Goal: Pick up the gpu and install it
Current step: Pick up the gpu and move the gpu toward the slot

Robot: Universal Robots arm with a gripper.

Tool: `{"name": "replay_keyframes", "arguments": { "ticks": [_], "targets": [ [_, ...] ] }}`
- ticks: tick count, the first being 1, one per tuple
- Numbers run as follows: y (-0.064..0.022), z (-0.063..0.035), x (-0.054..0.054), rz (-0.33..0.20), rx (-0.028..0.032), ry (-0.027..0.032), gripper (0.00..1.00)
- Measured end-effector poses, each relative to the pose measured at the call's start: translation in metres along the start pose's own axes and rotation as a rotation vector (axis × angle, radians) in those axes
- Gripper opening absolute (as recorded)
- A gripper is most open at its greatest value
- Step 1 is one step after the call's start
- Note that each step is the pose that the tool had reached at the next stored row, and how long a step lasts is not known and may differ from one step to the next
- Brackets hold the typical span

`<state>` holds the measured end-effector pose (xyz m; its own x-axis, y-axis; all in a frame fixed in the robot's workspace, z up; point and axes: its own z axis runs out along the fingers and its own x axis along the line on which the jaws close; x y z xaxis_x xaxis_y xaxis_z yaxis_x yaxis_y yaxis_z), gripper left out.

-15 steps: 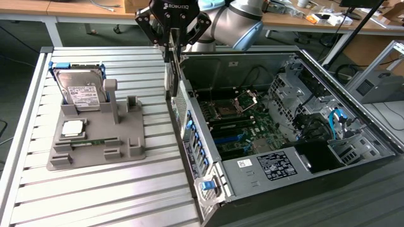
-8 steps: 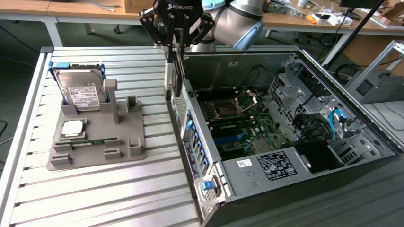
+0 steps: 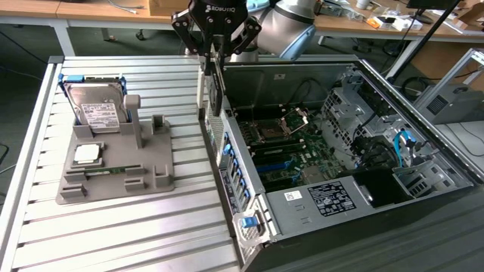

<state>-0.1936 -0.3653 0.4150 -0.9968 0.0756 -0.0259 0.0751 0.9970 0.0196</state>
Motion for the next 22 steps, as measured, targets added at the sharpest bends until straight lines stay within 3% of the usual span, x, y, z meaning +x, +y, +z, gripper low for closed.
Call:
{"name": "replay_keyframes", "arguments": {
  "ticks": [22],
  "targets": [
    [0.0005, 0.0006, -0.02, 0.0, 0.0009, -0.0001, 0.27]
  ]
}}
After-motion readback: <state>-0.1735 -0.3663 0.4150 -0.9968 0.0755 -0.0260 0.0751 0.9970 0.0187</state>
